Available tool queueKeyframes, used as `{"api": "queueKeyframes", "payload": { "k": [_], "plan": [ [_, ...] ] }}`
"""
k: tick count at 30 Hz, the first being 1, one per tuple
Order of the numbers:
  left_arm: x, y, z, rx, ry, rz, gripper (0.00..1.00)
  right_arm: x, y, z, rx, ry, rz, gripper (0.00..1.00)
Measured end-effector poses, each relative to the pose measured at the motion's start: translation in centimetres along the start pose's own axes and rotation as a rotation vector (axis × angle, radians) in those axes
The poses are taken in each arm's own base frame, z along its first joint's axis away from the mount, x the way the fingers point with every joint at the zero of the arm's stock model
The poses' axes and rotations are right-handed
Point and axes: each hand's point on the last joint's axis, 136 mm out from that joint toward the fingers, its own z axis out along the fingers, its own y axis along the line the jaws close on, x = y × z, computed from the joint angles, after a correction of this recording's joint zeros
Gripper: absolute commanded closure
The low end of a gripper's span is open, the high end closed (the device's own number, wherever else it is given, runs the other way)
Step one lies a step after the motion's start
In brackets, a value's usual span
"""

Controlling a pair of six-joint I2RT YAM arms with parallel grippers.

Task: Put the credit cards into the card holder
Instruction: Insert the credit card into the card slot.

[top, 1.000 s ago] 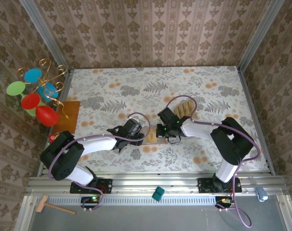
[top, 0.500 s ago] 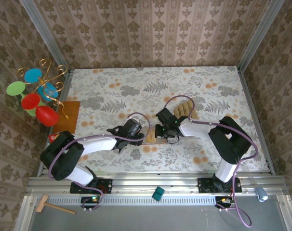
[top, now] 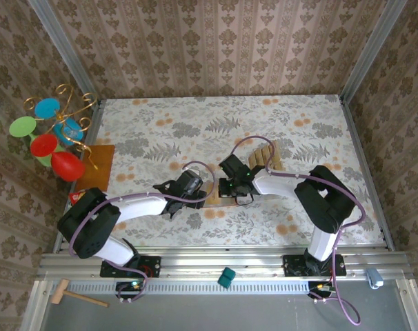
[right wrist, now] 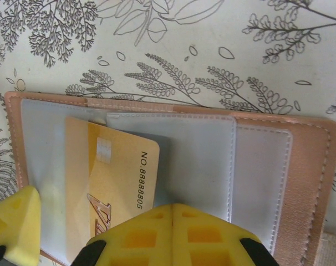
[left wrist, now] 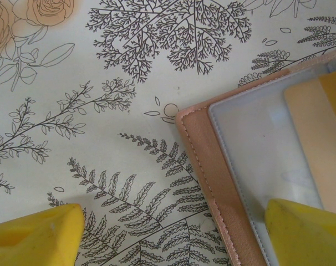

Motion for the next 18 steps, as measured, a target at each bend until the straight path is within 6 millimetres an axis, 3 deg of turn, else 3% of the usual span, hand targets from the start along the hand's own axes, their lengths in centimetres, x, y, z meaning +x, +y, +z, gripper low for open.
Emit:
{"api": "queueKeyframes", "payload": {
  "k": [7, 18],
  "plan": [
    [-0.1, 0.2, -0.1, 0.009, 0.005, -0.016, 0.13, 0.0, -0.3, -0.1, 0.022, 0.009, -0.021, 0.97],
    [-1.4, 3.2, -1.7, -0.005, -0.015, -0.143, 0.13, 0.1, -1.1, -1.2, 0.073, 0.006, -0.045, 0.96]
  ]
}}
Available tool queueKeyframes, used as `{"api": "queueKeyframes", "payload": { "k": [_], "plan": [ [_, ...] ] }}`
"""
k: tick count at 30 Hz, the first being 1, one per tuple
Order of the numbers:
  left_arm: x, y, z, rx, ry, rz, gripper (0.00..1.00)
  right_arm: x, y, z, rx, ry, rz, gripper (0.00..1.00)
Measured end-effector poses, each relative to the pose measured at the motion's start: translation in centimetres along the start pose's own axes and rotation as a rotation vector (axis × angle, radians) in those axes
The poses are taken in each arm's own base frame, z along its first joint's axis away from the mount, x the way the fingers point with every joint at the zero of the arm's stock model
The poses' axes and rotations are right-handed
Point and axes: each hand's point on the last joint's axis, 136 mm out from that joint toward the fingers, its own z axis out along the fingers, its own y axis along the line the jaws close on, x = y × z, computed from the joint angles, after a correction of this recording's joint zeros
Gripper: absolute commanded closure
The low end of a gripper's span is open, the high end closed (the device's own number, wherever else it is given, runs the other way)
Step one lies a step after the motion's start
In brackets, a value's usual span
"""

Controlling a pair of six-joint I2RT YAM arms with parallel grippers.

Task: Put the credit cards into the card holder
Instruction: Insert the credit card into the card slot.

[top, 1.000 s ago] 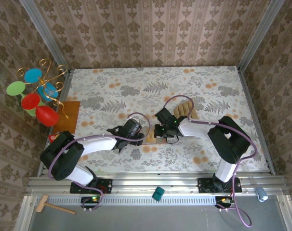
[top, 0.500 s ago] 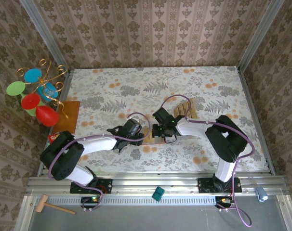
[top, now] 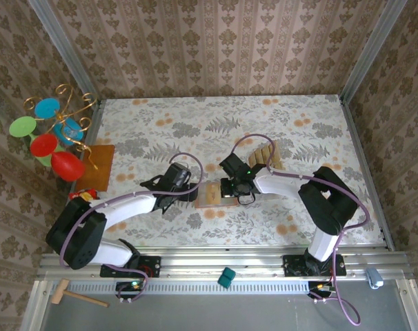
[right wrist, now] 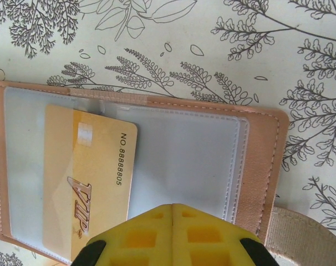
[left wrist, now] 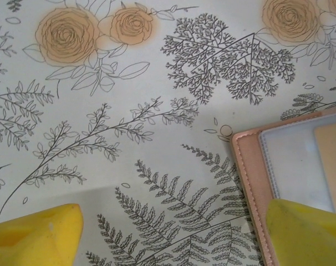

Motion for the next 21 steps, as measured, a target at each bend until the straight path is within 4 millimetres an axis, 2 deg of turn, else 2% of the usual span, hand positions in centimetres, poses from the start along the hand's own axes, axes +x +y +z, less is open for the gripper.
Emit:
{"api": "queueKeyframes", "payload": {
  "k": [8, 16, 21],
  "plan": [
    [2.8, 1.2, 0.4, -0.037, 0.078, -0.013, 0.13, 0.3, 0.4, 0.0, -0.002, 0.007, -0.011, 0.97],
    [3.8, 1.5, 1.1, -0.058, 0.120, -0.009, 0.13, -0.4, 1.6, 0.2, -0.016, -0.002, -0.023, 0.97],
    [3.6, 1.4, 1.3, -0.064, 0.128, -0.007, 0.14, -0.2, 1.8, 0.9, -0.011, 0.011, -0.029, 0.97]
  ]
}}
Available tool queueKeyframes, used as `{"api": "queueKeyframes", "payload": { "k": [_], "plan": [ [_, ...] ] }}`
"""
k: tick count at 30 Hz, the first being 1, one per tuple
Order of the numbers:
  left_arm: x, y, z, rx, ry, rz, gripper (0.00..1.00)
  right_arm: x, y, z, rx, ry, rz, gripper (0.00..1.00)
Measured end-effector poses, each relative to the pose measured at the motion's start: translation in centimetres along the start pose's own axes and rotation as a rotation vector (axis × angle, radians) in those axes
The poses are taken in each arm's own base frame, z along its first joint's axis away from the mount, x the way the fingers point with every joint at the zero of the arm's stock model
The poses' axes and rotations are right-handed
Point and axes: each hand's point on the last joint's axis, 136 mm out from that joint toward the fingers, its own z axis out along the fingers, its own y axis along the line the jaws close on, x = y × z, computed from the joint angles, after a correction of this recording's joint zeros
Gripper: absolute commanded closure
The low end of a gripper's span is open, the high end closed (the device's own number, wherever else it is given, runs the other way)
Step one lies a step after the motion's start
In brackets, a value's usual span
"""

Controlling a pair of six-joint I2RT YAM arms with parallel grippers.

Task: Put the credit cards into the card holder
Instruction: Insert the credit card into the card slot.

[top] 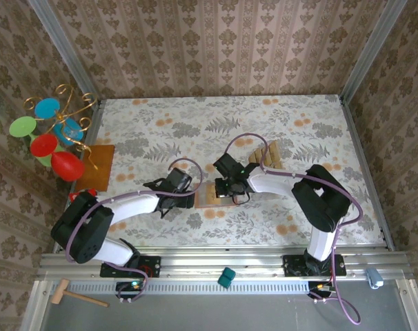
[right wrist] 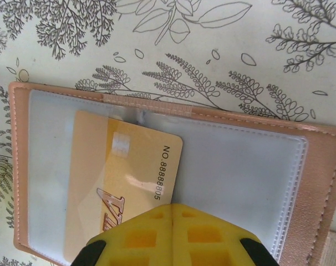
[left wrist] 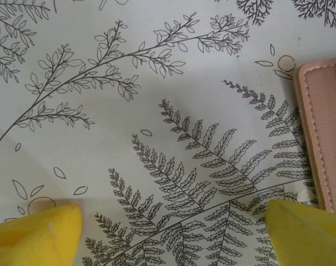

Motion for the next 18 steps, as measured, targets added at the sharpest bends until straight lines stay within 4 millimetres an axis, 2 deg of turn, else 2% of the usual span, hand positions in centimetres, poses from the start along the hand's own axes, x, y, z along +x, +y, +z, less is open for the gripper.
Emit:
{"api": "queueKeyframes", "payload": {
  "k": [10, 18],
  "plan": [
    [-0.1, -0.1, 0.1, -0.004, 0.011, 0.002, 0.14, 0.0, 0.1, 0.1, -0.001, 0.001, 0.001, 0.98],
    [-0.1, -0.1, 0.2, -0.003, 0.011, 0.003, 0.14, 0.0, 1.0, 0.5, -0.022, 0.016, -0.006, 0.98]
  ]
}}
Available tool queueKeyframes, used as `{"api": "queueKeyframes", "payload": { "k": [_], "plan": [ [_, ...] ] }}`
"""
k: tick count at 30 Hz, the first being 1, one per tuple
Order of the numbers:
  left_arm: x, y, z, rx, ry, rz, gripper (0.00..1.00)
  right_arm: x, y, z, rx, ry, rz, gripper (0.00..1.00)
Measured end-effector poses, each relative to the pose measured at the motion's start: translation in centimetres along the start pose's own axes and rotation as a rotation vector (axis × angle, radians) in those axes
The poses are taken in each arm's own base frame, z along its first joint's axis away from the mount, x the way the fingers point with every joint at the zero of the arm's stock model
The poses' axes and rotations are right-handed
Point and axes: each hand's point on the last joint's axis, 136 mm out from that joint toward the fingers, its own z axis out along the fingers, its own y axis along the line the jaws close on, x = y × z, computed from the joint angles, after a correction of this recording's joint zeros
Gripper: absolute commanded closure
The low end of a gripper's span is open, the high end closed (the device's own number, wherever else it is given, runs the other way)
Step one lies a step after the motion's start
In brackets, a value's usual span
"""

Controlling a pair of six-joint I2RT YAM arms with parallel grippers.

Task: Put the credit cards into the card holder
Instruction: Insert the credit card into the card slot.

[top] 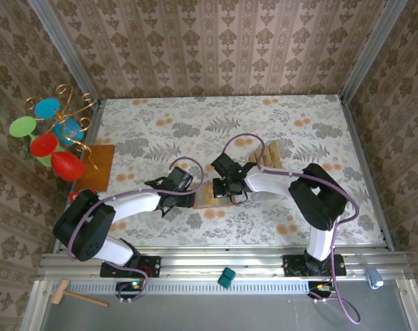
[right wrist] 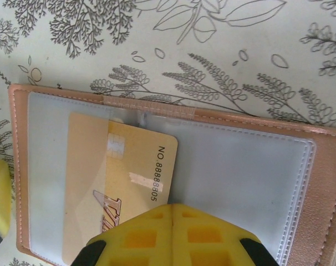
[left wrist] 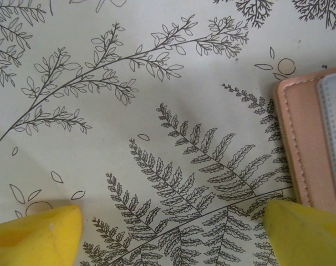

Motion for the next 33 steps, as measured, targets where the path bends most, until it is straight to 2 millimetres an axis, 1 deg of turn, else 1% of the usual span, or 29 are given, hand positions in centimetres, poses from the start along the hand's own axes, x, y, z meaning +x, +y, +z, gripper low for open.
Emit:
{"api": "queueKeyframes", "payload": {
  "k": [10, 19, 24, 33],
  "plan": [
    [0.0, 0.0, 0.1, -0.001, -0.001, 0.001, 0.14, -0.1, 1.0, 0.6, -0.014, 0.005, -0.007, 0.98],
    [0.0, -0.2, 0.0, 0.001, -0.002, 0.004, 0.14, -0.2, 2.4, 0.6, -0.043, 0.009, -0.021, 0.98],
    [0.0, -0.2, 0.1, 0.001, -0.004, 0.006, 0.14, -0.1, 3.2, 1.0, -0.053, 0.015, -0.026, 0.98],
    [-0.1, -0.2, 0.1, 0.000, -0.005, 0.006, 0.14, -0.1, 3.3, 1.3, -0.054, 0.019, -0.018, 0.98]
  ]
}}
